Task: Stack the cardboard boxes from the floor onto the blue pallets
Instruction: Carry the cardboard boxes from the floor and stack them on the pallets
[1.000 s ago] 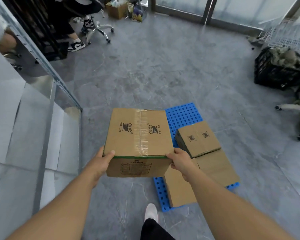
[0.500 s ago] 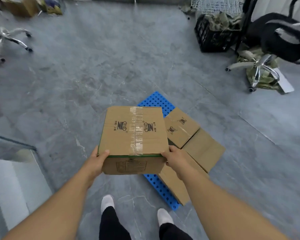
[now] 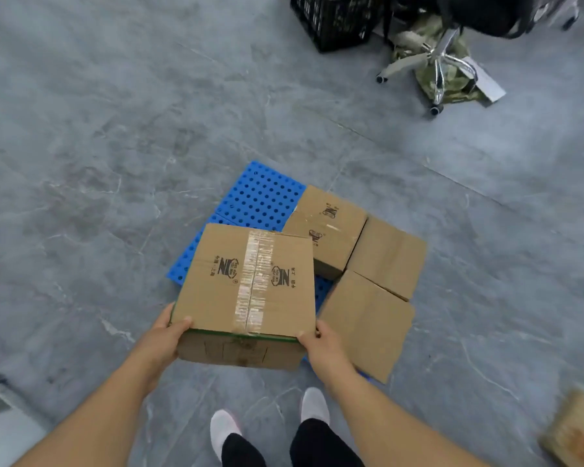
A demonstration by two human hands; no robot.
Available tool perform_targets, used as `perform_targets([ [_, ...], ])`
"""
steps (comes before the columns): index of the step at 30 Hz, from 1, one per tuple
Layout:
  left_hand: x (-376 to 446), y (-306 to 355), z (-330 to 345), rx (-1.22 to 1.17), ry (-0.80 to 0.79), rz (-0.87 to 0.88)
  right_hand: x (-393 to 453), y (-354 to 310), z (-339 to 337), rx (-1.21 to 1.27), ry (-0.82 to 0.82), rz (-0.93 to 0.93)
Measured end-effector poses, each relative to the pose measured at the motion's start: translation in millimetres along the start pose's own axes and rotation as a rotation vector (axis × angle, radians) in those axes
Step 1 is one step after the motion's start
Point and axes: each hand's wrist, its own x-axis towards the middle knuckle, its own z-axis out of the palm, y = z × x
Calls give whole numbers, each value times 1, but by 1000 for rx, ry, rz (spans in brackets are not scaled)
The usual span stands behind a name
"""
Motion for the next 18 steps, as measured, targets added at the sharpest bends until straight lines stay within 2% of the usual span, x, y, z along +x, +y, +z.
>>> perform_targets([
  [9, 95, -44, 16, -18, -90, 31, 60, 44, 23, -24, 71, -49],
  [18, 192, -98, 14, -45, -138, 56, 143, 105, 75, -118, 153, -78],
])
